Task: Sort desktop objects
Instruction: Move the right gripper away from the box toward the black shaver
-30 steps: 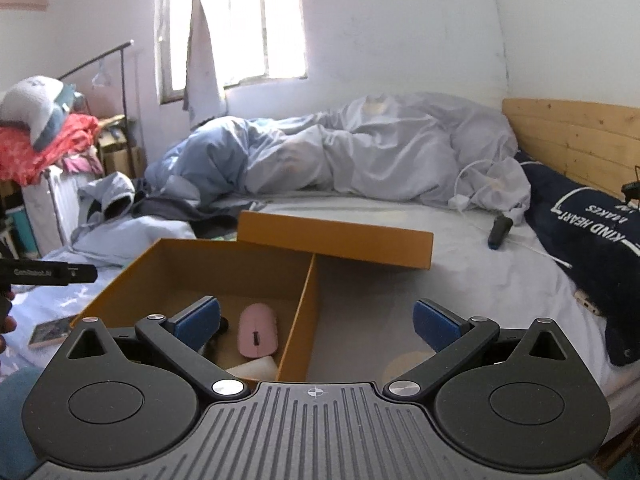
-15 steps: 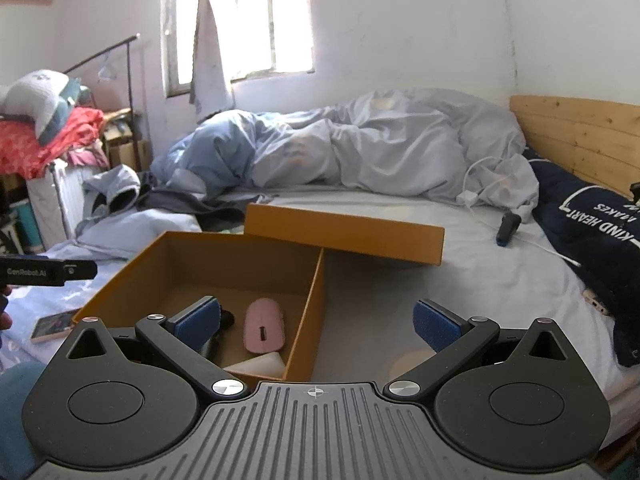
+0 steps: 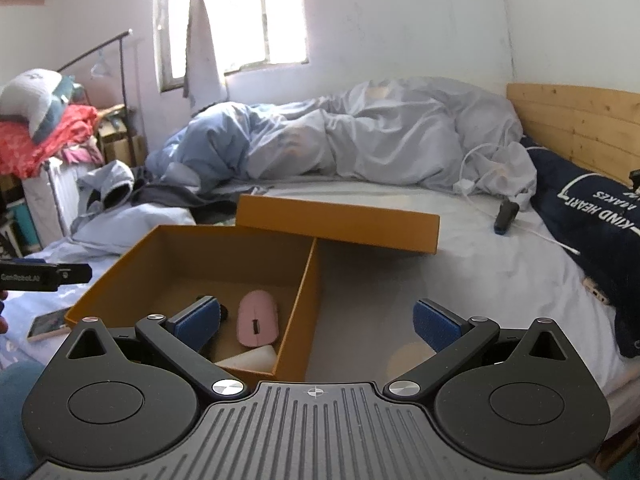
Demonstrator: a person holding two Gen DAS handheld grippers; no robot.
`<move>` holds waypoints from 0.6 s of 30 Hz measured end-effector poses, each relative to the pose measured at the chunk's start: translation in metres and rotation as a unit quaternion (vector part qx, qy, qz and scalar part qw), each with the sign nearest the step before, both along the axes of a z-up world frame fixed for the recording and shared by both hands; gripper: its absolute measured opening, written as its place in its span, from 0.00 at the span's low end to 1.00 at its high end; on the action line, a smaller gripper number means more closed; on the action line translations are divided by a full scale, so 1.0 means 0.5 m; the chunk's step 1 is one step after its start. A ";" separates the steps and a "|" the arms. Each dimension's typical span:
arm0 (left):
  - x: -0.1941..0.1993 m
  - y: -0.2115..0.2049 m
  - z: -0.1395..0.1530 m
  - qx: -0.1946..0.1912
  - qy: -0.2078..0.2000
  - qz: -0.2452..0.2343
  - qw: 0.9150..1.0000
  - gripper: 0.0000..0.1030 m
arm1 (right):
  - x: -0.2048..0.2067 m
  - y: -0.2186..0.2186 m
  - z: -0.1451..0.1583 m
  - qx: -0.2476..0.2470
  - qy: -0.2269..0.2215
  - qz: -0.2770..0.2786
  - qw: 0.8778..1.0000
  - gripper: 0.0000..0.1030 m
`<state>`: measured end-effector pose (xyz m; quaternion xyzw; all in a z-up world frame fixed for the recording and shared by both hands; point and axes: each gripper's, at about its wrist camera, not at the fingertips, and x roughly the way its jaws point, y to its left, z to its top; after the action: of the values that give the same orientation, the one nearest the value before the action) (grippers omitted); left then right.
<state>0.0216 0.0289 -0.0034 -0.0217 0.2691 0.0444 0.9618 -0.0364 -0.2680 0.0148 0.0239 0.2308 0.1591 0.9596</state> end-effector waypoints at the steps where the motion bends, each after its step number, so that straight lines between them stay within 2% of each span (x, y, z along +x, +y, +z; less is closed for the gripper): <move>1: 0.000 0.000 -0.001 -0.001 0.001 0.000 1.000 1.00 | 0.001 0.000 -0.002 -0.001 0.001 -0.001 1.000 1.00; 18: 0.006 0.004 -0.007 -0.009 0.009 0.000 1.000 1.00 | 0.023 -0.015 -0.001 0.009 0.006 -0.049 0.999 1.00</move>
<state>0.0249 0.0309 -0.0070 -0.0299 0.2780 0.0423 0.9592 -0.0250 -0.2756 0.0143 0.0447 0.2336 0.1135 0.9647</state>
